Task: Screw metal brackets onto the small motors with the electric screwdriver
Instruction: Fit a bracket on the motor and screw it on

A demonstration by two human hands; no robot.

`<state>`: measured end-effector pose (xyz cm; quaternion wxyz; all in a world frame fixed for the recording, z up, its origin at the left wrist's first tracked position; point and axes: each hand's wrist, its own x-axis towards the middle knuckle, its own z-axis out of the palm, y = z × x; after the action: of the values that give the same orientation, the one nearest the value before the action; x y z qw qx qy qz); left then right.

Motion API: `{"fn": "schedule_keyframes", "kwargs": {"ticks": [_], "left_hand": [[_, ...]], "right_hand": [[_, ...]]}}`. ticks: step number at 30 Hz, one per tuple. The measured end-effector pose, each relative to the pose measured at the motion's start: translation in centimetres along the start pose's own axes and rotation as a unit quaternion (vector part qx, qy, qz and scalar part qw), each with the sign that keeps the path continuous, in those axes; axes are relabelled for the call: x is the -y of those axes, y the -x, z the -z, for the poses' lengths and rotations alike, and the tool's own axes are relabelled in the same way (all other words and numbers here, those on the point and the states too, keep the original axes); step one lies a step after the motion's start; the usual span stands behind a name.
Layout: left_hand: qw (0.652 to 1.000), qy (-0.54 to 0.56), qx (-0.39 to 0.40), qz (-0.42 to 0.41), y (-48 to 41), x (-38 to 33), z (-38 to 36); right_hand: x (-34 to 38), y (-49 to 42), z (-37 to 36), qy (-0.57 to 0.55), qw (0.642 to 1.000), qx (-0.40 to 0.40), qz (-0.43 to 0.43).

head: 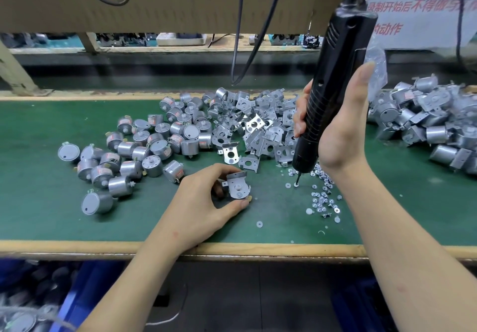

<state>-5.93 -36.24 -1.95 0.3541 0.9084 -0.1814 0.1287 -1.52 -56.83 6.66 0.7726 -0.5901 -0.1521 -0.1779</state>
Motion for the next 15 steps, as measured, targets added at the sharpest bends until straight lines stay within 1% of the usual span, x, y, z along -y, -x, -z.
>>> {"fn": "schedule_keyframes", "kwargs": {"ticks": [5,10,15], "left_hand": [[1.000,-0.001,-0.003,0.001,0.05,0.09,-0.04],[1.000,0.000,-0.003,0.005,0.04,0.09,-0.01],[1.000,0.007,-0.003,0.016,0.10,0.01,0.02]], "right_hand": [[0.04,0.05,-0.02,0.002,1.000,-0.005,-0.005],[-0.14,0.04,0.38,0.011,1.000,-0.028,-0.008],[0.18,0.10,-0.05,0.015,1.000,-0.009,-0.006]]}}
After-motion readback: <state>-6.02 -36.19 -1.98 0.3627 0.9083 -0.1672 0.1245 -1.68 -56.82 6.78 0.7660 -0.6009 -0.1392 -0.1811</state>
